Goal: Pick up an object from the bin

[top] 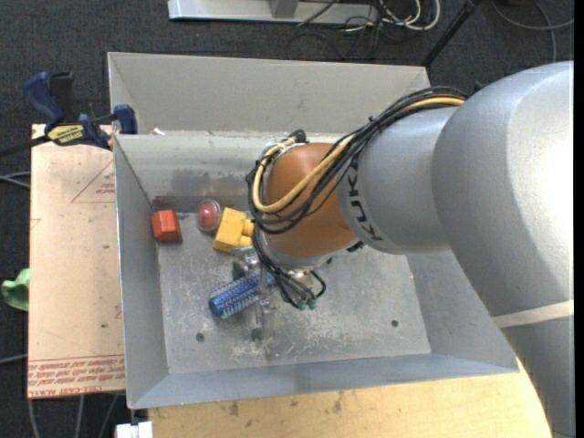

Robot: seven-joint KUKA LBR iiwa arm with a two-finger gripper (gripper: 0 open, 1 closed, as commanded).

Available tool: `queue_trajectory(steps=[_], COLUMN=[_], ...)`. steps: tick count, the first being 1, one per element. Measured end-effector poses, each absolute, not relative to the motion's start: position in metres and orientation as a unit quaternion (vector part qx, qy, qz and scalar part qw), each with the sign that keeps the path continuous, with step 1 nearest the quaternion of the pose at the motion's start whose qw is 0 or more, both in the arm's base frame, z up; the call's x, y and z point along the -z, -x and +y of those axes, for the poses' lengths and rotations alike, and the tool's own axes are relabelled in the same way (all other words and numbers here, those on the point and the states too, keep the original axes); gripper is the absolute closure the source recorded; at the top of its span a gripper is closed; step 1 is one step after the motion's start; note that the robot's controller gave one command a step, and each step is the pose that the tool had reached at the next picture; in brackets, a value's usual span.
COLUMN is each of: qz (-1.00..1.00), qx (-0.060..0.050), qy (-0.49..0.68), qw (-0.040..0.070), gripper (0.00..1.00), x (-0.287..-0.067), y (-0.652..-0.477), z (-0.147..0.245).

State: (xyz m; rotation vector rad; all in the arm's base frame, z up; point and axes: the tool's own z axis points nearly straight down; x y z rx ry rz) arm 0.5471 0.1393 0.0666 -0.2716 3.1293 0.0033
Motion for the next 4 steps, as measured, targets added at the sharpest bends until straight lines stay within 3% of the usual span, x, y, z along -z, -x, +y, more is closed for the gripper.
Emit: queue_trajectory(steps=[1, 2, 4], qz=[0.996, 0.996, 0.996], qx=[-0.002, -0.001, -0.001], qy=[0.086, 0.085, 0.084], qw=[0.003, 0.001, 0.003], gripper=[1.0, 1.0, 1.0], x=[-0.067, -0.091, -0.192], y=[-0.548, -0.549, -0.551], z=[0.14, 0.14, 0.142])
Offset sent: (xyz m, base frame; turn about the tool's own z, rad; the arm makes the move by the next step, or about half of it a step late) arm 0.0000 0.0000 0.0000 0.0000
